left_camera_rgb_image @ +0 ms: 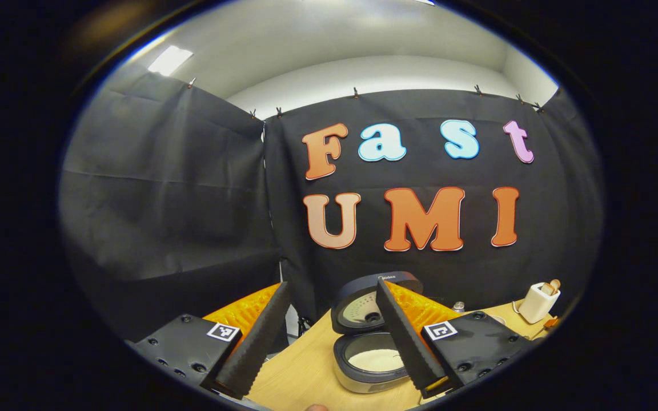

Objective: Close the left gripper, press the button to open the rice cooker; take a wooden spoon from the chopstick holder with the right hand, scoop a spoonful of rice and pour it into the rice cooker, then put the wooden spoon back into the chopstick holder.

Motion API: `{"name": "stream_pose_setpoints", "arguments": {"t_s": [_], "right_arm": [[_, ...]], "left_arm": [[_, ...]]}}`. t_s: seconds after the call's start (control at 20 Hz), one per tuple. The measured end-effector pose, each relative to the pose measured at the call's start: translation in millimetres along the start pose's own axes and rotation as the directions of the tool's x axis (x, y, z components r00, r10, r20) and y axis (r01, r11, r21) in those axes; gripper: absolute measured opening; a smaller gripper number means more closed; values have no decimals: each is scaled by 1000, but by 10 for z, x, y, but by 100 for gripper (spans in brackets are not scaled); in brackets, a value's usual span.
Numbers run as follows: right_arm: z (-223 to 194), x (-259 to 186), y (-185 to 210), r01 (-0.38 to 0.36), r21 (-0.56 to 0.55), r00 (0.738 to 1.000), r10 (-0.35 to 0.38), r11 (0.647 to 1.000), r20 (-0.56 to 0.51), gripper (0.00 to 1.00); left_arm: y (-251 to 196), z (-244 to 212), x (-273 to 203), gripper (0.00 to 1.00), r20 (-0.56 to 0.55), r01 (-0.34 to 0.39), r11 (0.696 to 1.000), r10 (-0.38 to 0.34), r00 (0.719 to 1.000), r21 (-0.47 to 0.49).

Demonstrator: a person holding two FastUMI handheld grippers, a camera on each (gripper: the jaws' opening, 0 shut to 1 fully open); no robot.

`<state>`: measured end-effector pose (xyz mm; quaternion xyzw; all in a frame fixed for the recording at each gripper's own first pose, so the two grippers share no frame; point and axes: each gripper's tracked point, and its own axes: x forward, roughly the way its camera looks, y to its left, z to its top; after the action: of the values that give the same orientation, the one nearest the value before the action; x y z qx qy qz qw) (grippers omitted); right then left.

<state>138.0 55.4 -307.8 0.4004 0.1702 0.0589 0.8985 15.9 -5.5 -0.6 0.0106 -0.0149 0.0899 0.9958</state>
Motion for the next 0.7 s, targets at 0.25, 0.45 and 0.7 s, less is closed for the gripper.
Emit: {"name": "stream_pose_setpoints", "arguments": {"t_s": [0.25, 0.45, 0.7], "right_arm": [[-86, 69, -4, -12, 1, 999, 12, 1000, -46, 26], [-66, 64, 5, 5, -24, 999, -6, 1000, -41, 17], [38, 8, 164, 11, -54, 1000, -12, 998, -28, 12]], "left_arm": [[-23, -16, -47, 100, -5, -6, 1000, 6, 1000, 21], [-50, 5, -70, 100, 0, 7, 1000, -7, 1000, 26], [-18, 66, -66, 100, 11, 19, 1000, -20, 1000, 17]]}}
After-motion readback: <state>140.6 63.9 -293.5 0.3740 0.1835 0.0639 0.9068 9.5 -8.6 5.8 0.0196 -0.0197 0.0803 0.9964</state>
